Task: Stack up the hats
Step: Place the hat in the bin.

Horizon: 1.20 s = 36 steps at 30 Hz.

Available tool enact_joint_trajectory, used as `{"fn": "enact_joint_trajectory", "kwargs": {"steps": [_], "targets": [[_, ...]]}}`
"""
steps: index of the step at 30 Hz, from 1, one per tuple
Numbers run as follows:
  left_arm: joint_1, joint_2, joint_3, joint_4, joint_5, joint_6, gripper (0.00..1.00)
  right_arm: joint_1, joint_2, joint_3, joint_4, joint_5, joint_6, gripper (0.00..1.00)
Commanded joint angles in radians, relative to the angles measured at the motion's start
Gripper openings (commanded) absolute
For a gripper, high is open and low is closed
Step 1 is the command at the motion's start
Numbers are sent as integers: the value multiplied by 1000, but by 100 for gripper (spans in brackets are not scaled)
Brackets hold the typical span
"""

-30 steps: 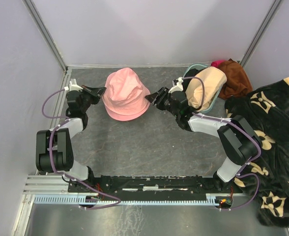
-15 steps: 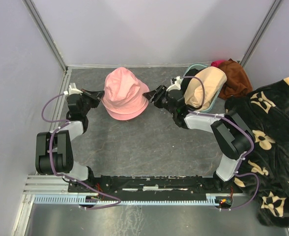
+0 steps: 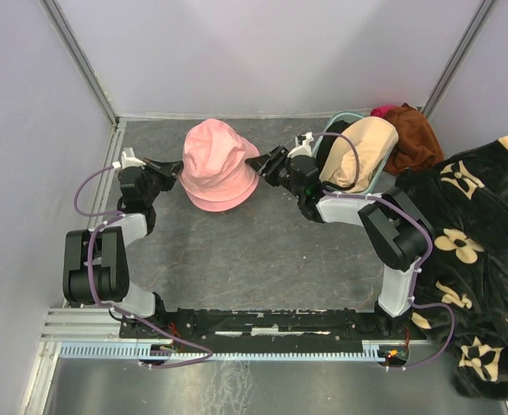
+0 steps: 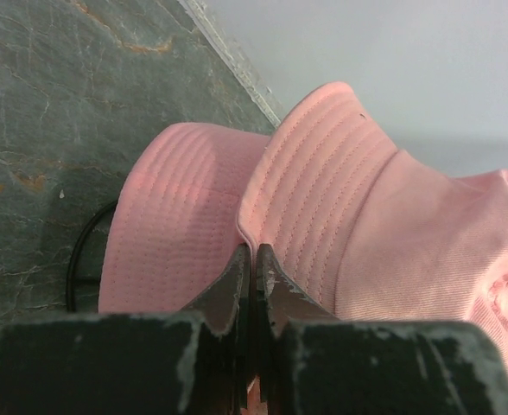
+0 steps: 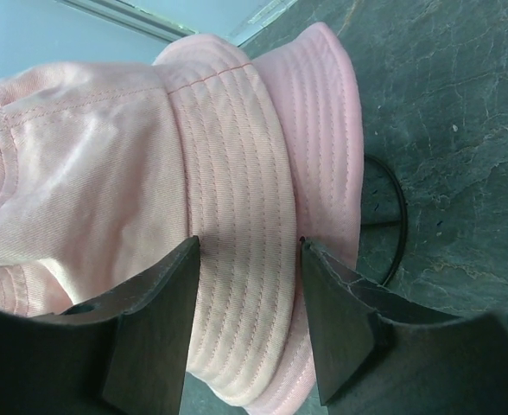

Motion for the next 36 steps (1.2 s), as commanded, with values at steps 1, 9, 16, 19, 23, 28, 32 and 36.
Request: {"fn": "enact_joint_trajectory", "kwargs": {"steps": [1,9,16,19,23,28,32,36], "targets": [[-1,34,-37,-57,12,11,3,-1,27,26,115,-15,37,56],[-4,28,-54,-55,-3,-3,3,-2,-3,-27,113,38,46,17],[-23,28,-65,-60,-30,-8,3,0,-40,2,-38,66,4,1],[-36,42,-57,-66,-39,-5,3,-1,-35,23,-106,80,-16,1],[-52,67,-50,-75,-47,1,3,-1,-22,46,-184,100,-43,1],[-65,90,-55,-75,-67,8,3,1,11,69,-237,114,-67,1],[-75,110,-62,-75,-81,10,3,1,40,79,-251,114,-74,1],[-89,129,-74,-68,-93,10,3,3,57,82,-269,120,-86,1]]}}
